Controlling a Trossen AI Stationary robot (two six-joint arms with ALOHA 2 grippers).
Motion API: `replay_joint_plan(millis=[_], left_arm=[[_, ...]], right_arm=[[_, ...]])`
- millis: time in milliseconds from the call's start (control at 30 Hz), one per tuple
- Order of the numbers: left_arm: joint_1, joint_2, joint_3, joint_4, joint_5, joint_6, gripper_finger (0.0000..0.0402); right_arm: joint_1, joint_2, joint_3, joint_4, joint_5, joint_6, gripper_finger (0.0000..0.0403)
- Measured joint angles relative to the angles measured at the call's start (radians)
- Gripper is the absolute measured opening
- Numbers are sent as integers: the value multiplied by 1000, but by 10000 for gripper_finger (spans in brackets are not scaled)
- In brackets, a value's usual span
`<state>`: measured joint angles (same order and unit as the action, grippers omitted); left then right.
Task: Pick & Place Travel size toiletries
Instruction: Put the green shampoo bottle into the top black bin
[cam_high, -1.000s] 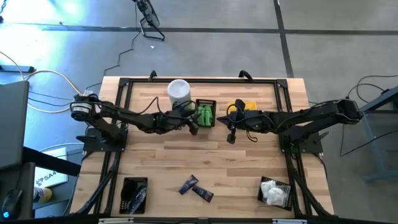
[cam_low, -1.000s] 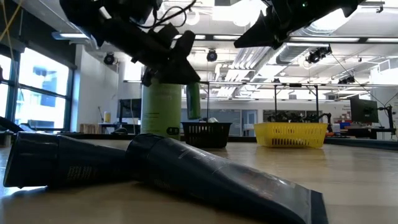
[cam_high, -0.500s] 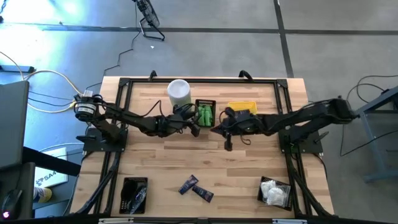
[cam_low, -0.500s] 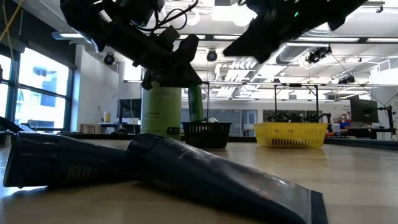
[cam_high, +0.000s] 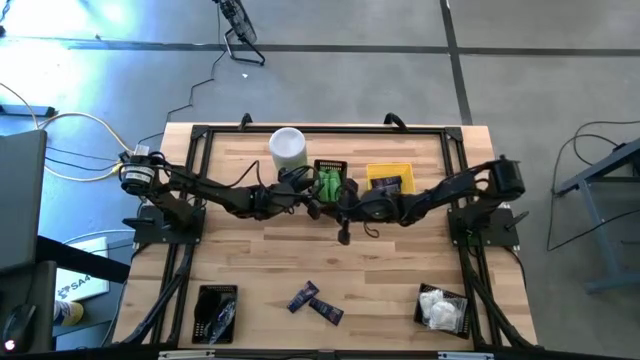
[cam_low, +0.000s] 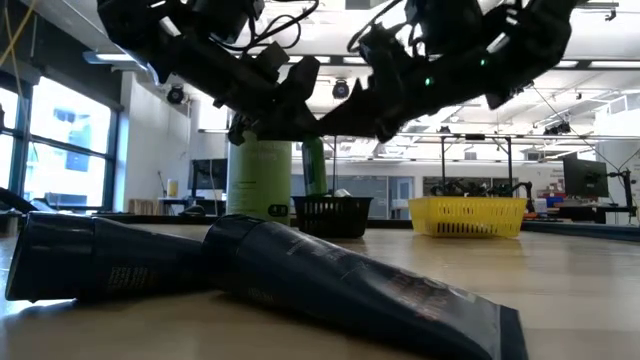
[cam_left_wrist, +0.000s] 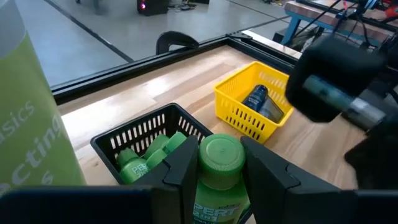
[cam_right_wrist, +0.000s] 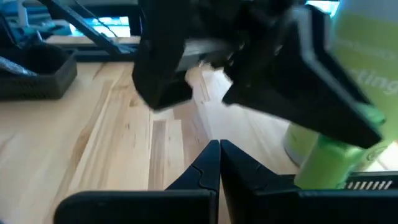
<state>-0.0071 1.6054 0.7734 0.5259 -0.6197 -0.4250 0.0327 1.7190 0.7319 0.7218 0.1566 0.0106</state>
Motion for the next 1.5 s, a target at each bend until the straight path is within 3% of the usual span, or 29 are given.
replay_joint_plan(millis=[500, 733, 967, 1500], left_arm=[[0, 0, 0, 2, 3, -25, 104], [0, 0, 0, 14, 45, -28, 107], [0, 0, -1, 62, 84, 3, 122], [0, -1, -1, 24, 99, 1, 124]], right_arm=[[-48, 108, 99, 30, -3, 16, 3], [-52, 108, 108, -8, 56, 16, 3], [-64, 108, 108, -30, 191, 13, 3], [-163, 107, 107, -58, 71, -4, 3]])
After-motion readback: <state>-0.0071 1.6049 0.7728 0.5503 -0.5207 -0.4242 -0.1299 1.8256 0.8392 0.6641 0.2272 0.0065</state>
